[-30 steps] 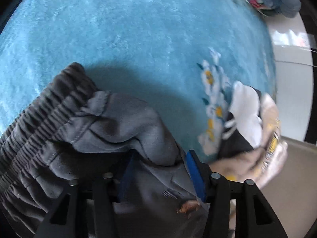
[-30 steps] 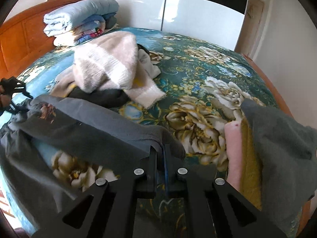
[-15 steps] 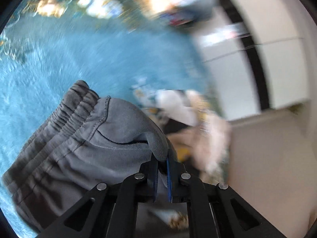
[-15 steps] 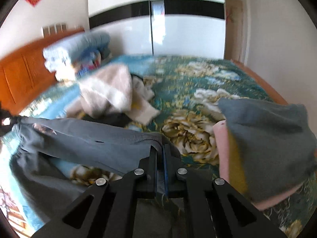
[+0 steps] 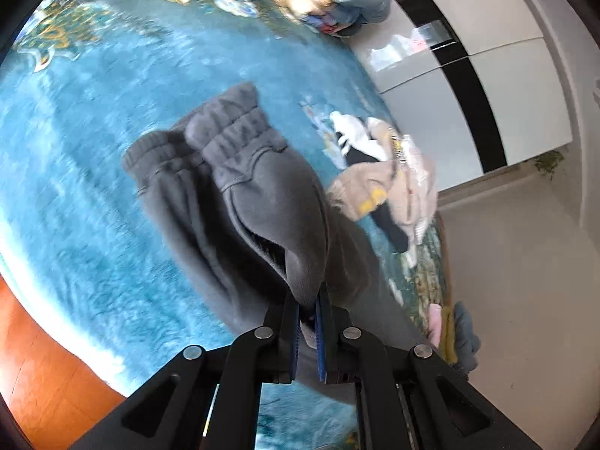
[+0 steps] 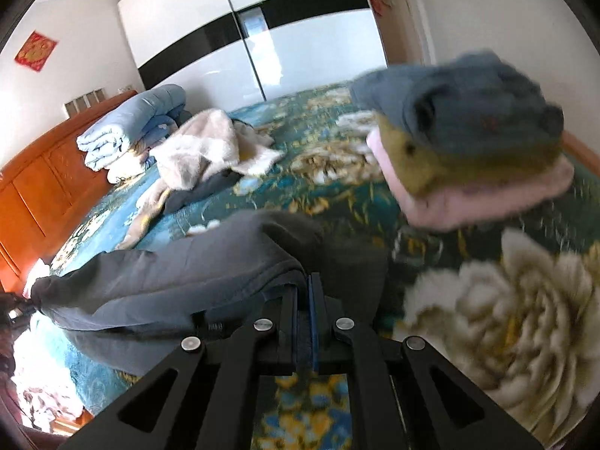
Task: Fold clothes
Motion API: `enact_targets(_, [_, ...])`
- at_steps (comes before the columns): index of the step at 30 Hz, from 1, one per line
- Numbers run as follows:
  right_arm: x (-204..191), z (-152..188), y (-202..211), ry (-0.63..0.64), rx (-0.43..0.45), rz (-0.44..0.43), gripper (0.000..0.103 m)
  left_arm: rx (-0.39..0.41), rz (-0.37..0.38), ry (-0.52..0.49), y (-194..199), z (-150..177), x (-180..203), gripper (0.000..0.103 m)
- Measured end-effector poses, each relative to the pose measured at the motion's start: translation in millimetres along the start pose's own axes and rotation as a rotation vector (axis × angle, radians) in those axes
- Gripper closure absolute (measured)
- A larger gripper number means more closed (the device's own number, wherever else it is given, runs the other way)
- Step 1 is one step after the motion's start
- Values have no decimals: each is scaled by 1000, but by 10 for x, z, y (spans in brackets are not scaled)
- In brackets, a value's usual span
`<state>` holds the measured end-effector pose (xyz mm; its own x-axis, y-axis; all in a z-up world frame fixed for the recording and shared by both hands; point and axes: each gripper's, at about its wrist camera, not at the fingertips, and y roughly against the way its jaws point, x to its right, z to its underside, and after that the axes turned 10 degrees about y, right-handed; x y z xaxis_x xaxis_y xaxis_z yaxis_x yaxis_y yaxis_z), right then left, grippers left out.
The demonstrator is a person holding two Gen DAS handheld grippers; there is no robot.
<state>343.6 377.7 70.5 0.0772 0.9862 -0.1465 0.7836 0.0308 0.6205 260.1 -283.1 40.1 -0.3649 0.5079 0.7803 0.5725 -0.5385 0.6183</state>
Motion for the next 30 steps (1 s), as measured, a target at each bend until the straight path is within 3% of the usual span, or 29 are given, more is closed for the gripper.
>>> enact_targets(4, [-1,128,50,-32,-11,-8,98,-16,-22,42,-76,19,-189,93])
enact_targets(6, [12,150,125,-39,-10,-10,92,-11,-12,32,-72,14,-179,90])
enact_targets(8, [38,180,222,-49,0,7,79,1,4,13,-52,10,-140,81])
enact_targets(10, [77,227,328,-82,7,7,74,25,29,-15,-32,3,-67,54])
enact_targets(13, [100,287,368,-153,18,-142,68,58,38,-61,2,-12,30,39])
enact_targets(15, [100,321,357,-199,22,-266,47,73,9,-89,-28,-42,100,37])
enact_targets(16, [94,325,273,-233,14,-323,43,80,2,-89,-59,-70,119,36])
enact_targets(19, [163,297,2,-381,4,-387,42,87,-4,-36,-200,-178,114,35])
enact_targets(21, [294,301,-187,-531,10,-419,42,84,-25,3,-303,-249,92,35])
enact_targets(25, [631,413,-474,-858,45,-497,42,100,5,63,-337,-378,20,37])
enact_targets(27, [668,382,-497,-889,54,-493,42,111,11,97,-332,-436,-32,38])
enact_targets(29, [677,354,-499,-879,57,-475,47,122,15,131,-322,-488,-96,60])
enact_targets(30, [667,345,-490,-853,55,-459,59,125,14,138,-317,-507,-116,71])
